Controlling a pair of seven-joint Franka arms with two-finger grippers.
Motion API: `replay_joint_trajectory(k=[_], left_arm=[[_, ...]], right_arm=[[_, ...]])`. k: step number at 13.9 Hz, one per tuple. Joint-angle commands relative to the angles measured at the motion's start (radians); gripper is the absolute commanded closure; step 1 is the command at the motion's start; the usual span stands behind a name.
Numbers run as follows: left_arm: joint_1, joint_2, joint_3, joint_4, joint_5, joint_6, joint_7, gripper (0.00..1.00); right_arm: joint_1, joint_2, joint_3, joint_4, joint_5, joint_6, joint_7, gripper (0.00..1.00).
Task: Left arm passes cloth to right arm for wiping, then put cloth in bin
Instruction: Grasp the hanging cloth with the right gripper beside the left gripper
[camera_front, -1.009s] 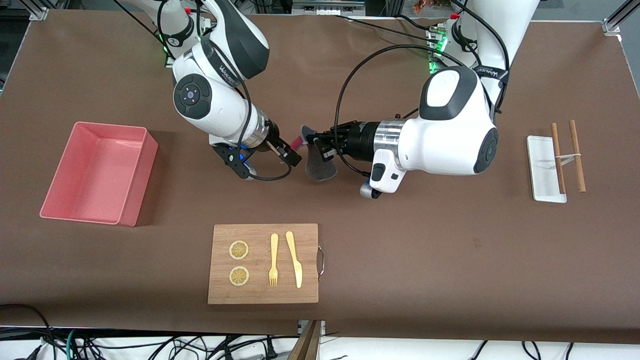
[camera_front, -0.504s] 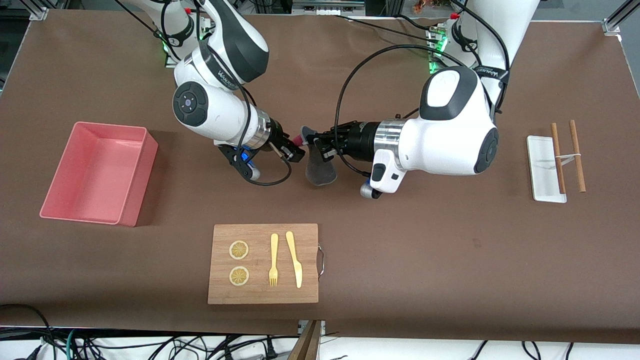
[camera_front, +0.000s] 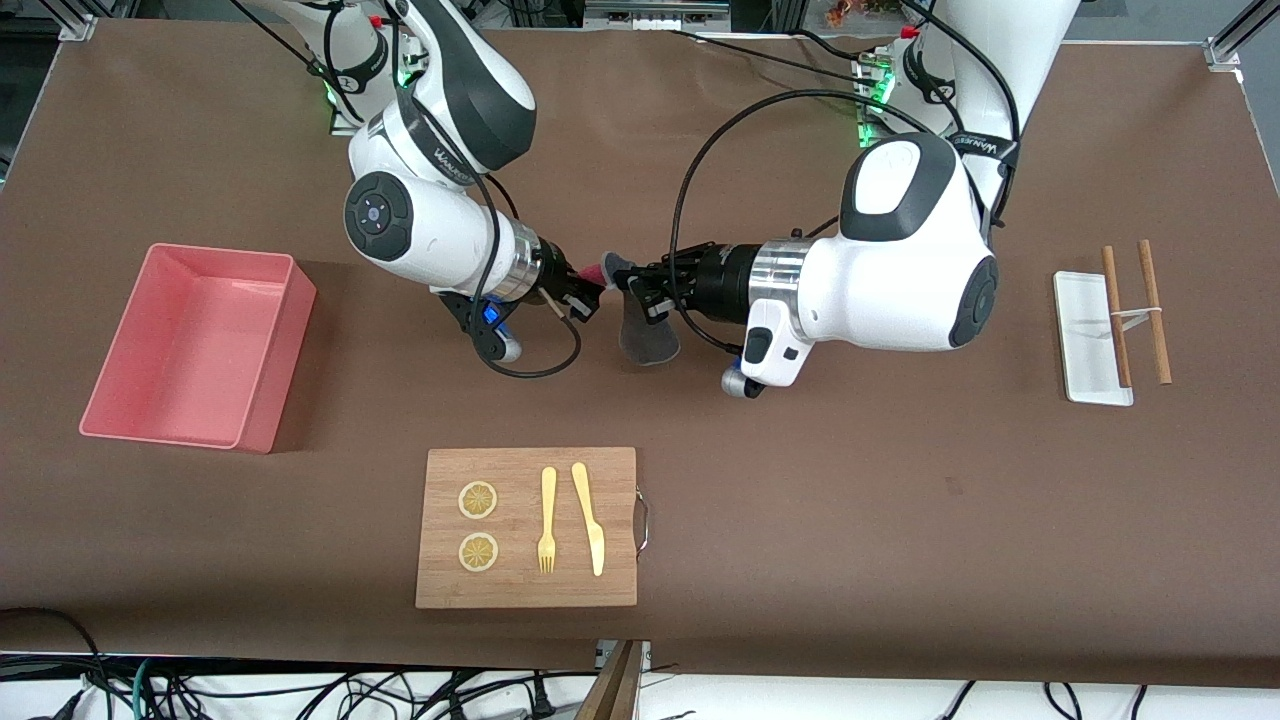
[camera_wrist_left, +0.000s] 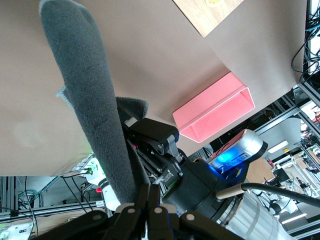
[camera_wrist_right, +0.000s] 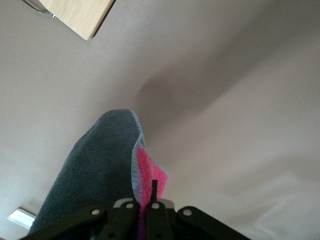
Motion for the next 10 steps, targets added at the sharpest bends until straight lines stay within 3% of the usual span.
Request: replay_joint_trajectory(k=[1, 2, 3, 4, 5, 10], left_arm=[[0.007, 0.014, 0.004, 0.028, -0.023, -0.005, -0.01, 0.85], [0.007, 0.014, 0.006, 0.028, -0.02, -0.006, -0.008, 0.74], [0.01, 0.014, 0.006, 0.028, -0.019, -0.006, -0.008, 0.53], [0.013, 0.014, 0.009, 0.027, -0.013, -0.012, -0.008, 0.17], [0.024, 0.012, 0.011, 0.025, -0.012, -0.015, -0.001, 0.0], [0.108, 0.012, 0.006, 0.025, -0.014, -0.136, 0.004, 0.0]], right_arm=[[-0.001, 0.011, -0.003, 0.021, 0.021, -0.007, -0.027, 1.0], [-0.002, 0.012, -0.003, 0.021, 0.021, -0.007, -0.036, 1.0], [-0.001, 0.015, -0.003, 0.021, 0.021, -0.007, -0.039, 1.0], [-0.001, 0.017, -0.003, 0.021, 0.021, -0.007, -0.039, 1.0], [-0.001, 0.017, -0.003, 0.021, 0.019, -0.007, -0.04, 1.0], [0.009, 0.031, -0.003, 0.021, 0.01, -0.016, -0.095, 1.0]])
